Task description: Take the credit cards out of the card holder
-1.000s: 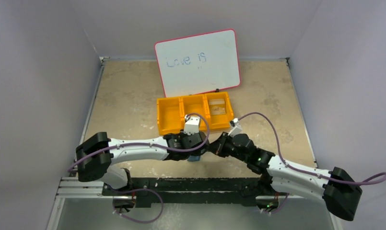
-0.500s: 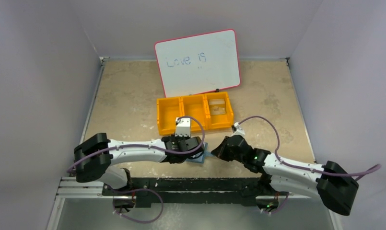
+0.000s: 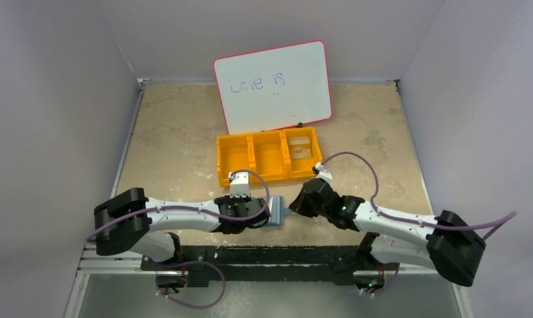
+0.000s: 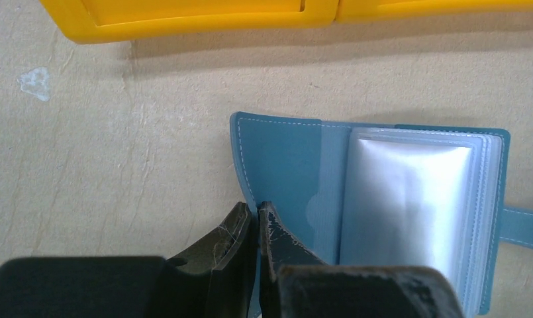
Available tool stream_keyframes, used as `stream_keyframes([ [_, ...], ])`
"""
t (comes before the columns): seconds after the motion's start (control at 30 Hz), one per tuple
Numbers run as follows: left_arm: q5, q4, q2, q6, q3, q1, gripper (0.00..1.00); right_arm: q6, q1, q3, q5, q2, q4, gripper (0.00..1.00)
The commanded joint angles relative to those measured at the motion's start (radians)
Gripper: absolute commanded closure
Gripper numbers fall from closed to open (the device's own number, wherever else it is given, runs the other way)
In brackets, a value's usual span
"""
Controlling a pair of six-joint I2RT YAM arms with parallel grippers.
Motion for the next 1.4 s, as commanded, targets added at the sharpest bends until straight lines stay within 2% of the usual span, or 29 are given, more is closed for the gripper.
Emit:
stream_keyframes([
  [0.0, 0.016, 0.046, -0.010, -0.031, -0.029, 0.001, 0.94, -0.088, -0.003, 0.129, 0.035, -0.018, -0.094, 0.84],
  [0.1, 0.001, 0.046, -0.004, -0.035, -0.029, 0.001, 0.94, -0.134, -0.004, 0.166, 0.014, -0.050, -0.100, 0.73],
  [0.3, -0.008, 0.033, 0.005, -0.025, -0.009, 0.002, 0.95, -0.198, -0.003, 0.202, -0.054, -0.121, -0.012, 0.70],
  [0.37, -0.012, 0.033, 0.000, -0.027, -0.008, 0.001, 0.95, -0.215, -0.003, 0.167, -0.150, -0.125, 0.081, 0.65],
  [0.43, -0.011, 0.036, -0.004, -0.026, -0.007, 0.001, 0.95, -0.208, -0.004, 0.141, -0.187, -0.104, 0.133, 0.57],
  [0.6, -0.014, 0.030, -0.015, -0.024, -0.006, 0.002, 0.95, -0.200, -0.003, 0.126, -0.227, 0.015, 0.194, 0.49],
  [0.83, -0.001, 0.060, -0.042, -0.027, -0.022, 0.001, 0.95, -0.186, -0.004, 0.174, -0.228, 0.230, 0.204, 0.53],
  [1.07, 0.004, 0.086, -0.047, -0.032, -0.046, 0.001, 0.94, -0.222, -0.003, 0.168, -0.339, 0.267, 0.376, 0.66],
  [1.13, -0.001, 0.087, -0.046, -0.036, -0.050, 0.001, 0.93, -0.228, -0.004, 0.167, -0.350, 0.261, 0.438, 0.66],
  [1.23, -0.002, 0.100, -0.057, -0.039, -0.061, 0.001, 0.87, -0.206, -0.004, 0.161, -0.412, 0.267, 0.475, 0.63],
  [1.37, -0.010, 0.123, -0.114, -0.053, -0.091, 0.001, 0.80, -0.204, -0.004, 0.184, -0.407, 0.312, 0.472, 0.61],
])
